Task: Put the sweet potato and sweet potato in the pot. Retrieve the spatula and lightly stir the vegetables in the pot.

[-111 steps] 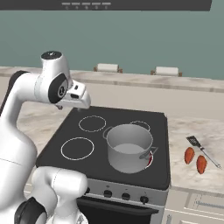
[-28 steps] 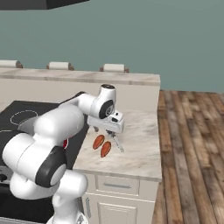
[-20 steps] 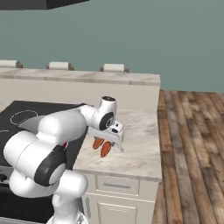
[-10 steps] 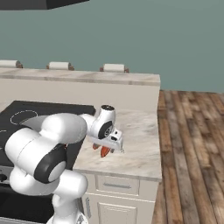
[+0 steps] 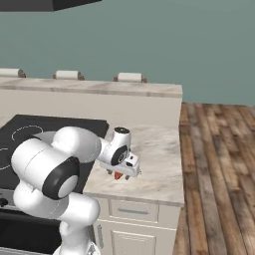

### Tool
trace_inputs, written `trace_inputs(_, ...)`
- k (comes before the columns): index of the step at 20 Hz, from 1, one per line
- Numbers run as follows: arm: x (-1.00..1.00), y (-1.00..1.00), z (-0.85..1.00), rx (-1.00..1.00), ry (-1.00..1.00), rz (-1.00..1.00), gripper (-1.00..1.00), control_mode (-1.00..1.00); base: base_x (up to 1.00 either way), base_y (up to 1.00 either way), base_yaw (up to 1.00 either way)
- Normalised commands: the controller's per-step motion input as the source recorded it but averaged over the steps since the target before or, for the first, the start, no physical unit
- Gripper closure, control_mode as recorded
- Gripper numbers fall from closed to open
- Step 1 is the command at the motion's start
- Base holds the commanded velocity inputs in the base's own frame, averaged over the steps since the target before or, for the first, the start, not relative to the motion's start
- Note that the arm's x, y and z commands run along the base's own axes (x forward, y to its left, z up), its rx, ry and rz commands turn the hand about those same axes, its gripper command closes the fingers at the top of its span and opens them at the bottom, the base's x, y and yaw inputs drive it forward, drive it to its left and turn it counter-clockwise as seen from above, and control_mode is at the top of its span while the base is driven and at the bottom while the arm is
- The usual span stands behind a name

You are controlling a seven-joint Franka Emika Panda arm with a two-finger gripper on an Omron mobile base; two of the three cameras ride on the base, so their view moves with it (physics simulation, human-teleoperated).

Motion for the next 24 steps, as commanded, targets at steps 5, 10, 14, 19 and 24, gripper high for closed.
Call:
trace_inputs(5, 0.0, 0.0, -0.01, 0.0, 0.0, 0.0, 1.0, -1.0, 0.0, 0.0, 0.0)
trace_inputs(10, 0.0, 0.0, 0.0, 0.0, 0.0, 0.0, 1.0, -1.0, 0.0, 0.0, 0.0)
trace_inputs(14, -0.02, 0.0, 0.14, 0.0, 0.0, 0.0, 1.0, -1.0, 0.0, 0.0, 0.0)
trace_inputs(19, -0.15, 0.02, 0.91, 0.0, 0.01, 0.0, 1.0, -1.0, 0.0, 0.0, 0.0)
trace_inputs(24, -0.38, 0.64, 1.0, -0.02, 0.01, 0.02, 1.0, -1.0, 0.0, 0.0, 0.0)
